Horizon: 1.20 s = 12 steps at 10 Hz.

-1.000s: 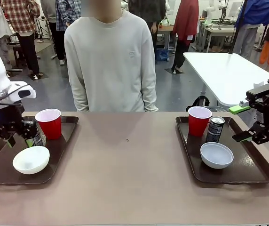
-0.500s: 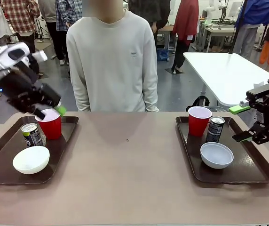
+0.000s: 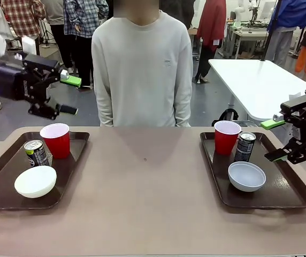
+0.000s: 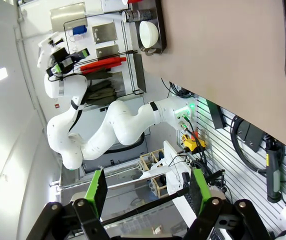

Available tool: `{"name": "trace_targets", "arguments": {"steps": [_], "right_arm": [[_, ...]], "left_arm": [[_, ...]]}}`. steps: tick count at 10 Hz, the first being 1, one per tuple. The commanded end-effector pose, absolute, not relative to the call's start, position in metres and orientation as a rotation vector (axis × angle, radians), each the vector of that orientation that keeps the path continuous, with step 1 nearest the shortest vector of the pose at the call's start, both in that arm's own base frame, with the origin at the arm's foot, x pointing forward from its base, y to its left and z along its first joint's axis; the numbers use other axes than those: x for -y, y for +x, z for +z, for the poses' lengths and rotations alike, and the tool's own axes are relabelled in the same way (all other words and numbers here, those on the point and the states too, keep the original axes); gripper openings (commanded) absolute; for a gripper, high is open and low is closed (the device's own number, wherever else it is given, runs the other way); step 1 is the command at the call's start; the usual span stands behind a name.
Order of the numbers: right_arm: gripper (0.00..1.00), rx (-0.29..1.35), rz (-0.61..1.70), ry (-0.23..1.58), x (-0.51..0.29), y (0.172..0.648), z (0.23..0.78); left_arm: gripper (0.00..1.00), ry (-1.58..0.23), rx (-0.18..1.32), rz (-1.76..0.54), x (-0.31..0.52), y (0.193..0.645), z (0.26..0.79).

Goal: Prepare tableware on both trays.
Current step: Pick up a Picnic Bowl from the table and place it on a Handle tray.

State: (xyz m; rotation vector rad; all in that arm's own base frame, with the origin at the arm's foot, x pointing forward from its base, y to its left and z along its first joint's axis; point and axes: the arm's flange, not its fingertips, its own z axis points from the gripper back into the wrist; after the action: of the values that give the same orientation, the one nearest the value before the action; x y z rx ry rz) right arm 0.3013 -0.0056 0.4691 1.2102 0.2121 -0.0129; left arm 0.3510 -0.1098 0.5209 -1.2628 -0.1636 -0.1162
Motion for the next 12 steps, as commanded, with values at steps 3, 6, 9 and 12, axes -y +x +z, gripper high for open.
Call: {"name": "trace_targets", "arguments": {"steps": [3, 6, 9, 12], "right_arm": [[0.87, -0.201, 0.001, 1.237, 0.004, 0.302, 0.468], [0.87, -0.201, 0.001, 1.237, 0.004, 0.302, 0.468], [0.87, -0.201, 0.001, 1.237, 0.004, 0.302, 0.468], [0.87, -0.201, 0.001, 1.237, 0.004, 0.302, 0.468]], "left_arm": [[0.92, -1.097, -0.204, 0.205, 0.072, 0.350, 0.508], [0.92, -1.115, -0.188, 0.249, 0.063, 0.355, 0.488], [0.92, -1.115, -0.188, 0.249, 0.063, 0.355, 0.488], [0.92, -1.115, -0.188, 0.249, 0.063, 0.355, 0.488]]}}
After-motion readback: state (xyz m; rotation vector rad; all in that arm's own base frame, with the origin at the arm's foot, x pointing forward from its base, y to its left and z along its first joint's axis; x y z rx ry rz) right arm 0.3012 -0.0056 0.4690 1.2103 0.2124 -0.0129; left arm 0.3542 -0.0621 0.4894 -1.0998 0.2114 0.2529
